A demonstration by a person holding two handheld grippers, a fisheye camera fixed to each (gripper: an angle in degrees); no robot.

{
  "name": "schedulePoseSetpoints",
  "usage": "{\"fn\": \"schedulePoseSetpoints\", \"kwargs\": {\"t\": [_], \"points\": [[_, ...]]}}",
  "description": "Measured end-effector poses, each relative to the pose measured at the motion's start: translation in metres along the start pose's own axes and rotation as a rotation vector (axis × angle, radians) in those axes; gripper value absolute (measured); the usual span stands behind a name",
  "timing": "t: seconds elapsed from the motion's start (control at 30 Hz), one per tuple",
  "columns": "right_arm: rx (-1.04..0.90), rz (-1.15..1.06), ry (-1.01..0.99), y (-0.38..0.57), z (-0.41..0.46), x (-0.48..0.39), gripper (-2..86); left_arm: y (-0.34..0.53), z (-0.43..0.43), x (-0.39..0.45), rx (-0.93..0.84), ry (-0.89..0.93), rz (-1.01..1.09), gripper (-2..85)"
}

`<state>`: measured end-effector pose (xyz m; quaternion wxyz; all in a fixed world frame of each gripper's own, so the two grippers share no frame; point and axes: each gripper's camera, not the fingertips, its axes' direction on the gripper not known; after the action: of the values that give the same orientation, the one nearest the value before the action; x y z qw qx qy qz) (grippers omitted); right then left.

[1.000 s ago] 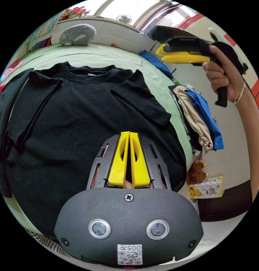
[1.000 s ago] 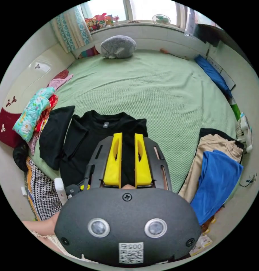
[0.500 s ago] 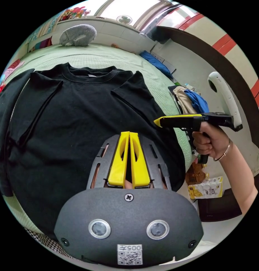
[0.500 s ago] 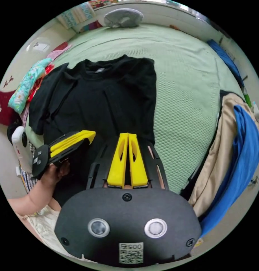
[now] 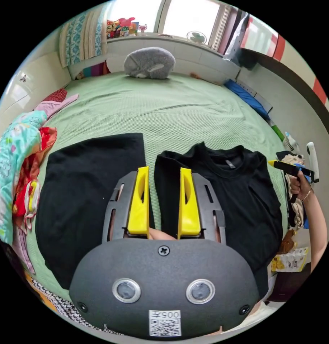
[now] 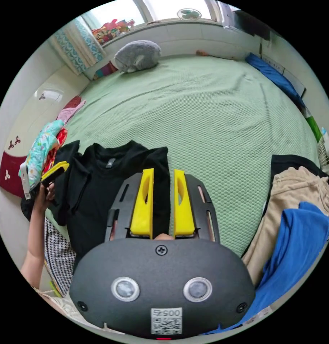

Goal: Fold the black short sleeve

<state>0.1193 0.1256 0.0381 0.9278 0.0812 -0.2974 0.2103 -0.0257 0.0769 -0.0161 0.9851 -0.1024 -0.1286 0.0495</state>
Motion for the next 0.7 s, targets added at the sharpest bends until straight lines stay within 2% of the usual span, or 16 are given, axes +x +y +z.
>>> {"fn": "schedulePoseSetpoints", "kwargs": {"t": [0.17,0.33,0.5,0.63,0.7], "points": [[-0.104,0.044,0.035,-0.012,0.035,0.007,6.9,-0.013,0.017,-0.005,-0.021,0.072,-0.031,12.0],[-0.025,0.014,-0.025,-0.001,0.027,0.008,-0.4,-0.017,0.012,0.002,-0.039,0.043,0.007,5.8],[0.049,0.020,0.067,-0.009,-0.001,0.007,-1.2,-0.038,-0.020,0.012,0.006,0.011,0.060,4.6],[0.181,0.098,0.111,-0.032,-0.027,0.002,-1.2,-0.072,-0.049,0.023,0.098,-0.043,0.038,4.8],[0.184,0.125,0.120,-0.041,-0.028,-0.001,-0.7,-0.084,-0.052,0.026,0.099,-0.056,0.023,5.2]]}}
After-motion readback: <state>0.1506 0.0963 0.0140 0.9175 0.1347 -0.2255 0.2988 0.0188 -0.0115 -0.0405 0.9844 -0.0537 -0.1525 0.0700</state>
